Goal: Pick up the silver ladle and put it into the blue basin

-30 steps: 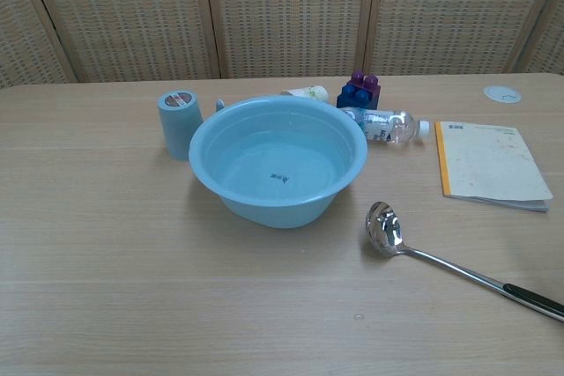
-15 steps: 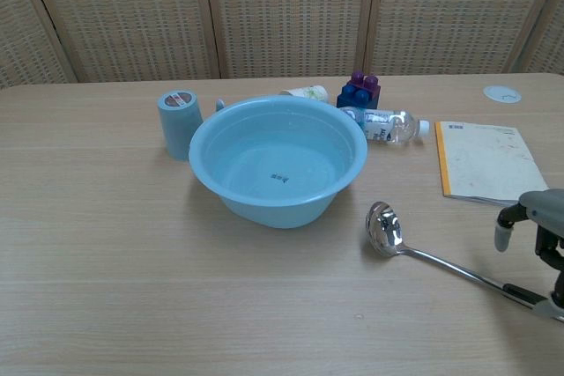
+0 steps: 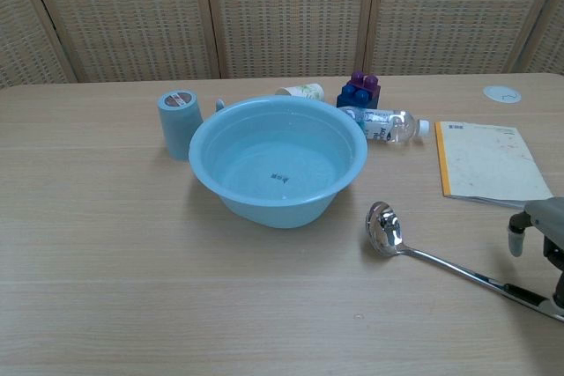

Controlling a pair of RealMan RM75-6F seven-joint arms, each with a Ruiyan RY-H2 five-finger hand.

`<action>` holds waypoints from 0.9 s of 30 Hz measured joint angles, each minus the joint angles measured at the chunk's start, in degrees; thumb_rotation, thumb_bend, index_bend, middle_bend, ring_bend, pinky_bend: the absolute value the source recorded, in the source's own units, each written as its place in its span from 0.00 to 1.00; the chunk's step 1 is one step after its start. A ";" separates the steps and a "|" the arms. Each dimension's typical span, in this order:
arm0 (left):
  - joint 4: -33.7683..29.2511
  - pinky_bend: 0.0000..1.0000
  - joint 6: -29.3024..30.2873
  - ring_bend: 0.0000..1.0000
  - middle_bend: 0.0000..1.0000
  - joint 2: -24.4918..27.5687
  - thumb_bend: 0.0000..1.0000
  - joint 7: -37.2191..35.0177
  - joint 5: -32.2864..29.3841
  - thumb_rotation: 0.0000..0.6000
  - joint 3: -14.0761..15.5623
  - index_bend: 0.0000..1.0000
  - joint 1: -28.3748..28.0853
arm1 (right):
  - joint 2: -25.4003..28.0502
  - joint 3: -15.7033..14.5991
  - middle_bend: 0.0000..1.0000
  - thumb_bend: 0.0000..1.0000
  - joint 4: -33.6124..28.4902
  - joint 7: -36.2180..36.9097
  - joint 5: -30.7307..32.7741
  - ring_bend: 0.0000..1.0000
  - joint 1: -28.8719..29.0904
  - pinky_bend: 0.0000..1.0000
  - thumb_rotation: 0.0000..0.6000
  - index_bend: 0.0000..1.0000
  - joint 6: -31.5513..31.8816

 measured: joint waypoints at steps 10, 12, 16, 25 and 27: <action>0.03 0.00 -0.25 0.00 0.00 -0.15 0.00 0.34 -0.21 1.00 0.01 0.00 -0.12 | -1.42 -0.43 0.89 0.00 4.21 1.47 -0.22 0.98 -0.07 1.00 1.00 0.39 -0.95; 0.03 0.00 -0.23 0.00 0.00 -0.14 0.00 0.25 -0.26 1.00 -0.03 0.00 -0.13 | -1.72 -0.42 0.89 0.00 5.22 1.63 -0.49 0.98 -0.04 1.00 1.00 0.40 -0.90; -0.01 0.00 -0.24 0.00 0.00 -0.06 0.00 0.11 -0.37 1.00 -0.06 0.00 -0.13 | -2.42 -0.21 0.89 0.00 7.72 2.00 -1.09 0.98 0.09 1.00 1.00 0.40 -0.82; -0.08 0.00 -0.41 0.00 0.00 -0.10 0.00 0.42 -0.27 1.00 0.01 0.00 -0.26 | -4.08 1.21 0.89 0.00 15.00 3.65 -3.67 0.98 0.79 1.00 1.00 0.40 -0.62; -0.05 0.00 -0.48 0.00 0.00 -0.07 0.00 0.39 -0.24 1.00 0.04 0.00 -0.29 | -3.88 1.41 0.89 0.01 14.31 4.20 -3.76 0.98 0.65 1.00 1.00 0.41 -0.83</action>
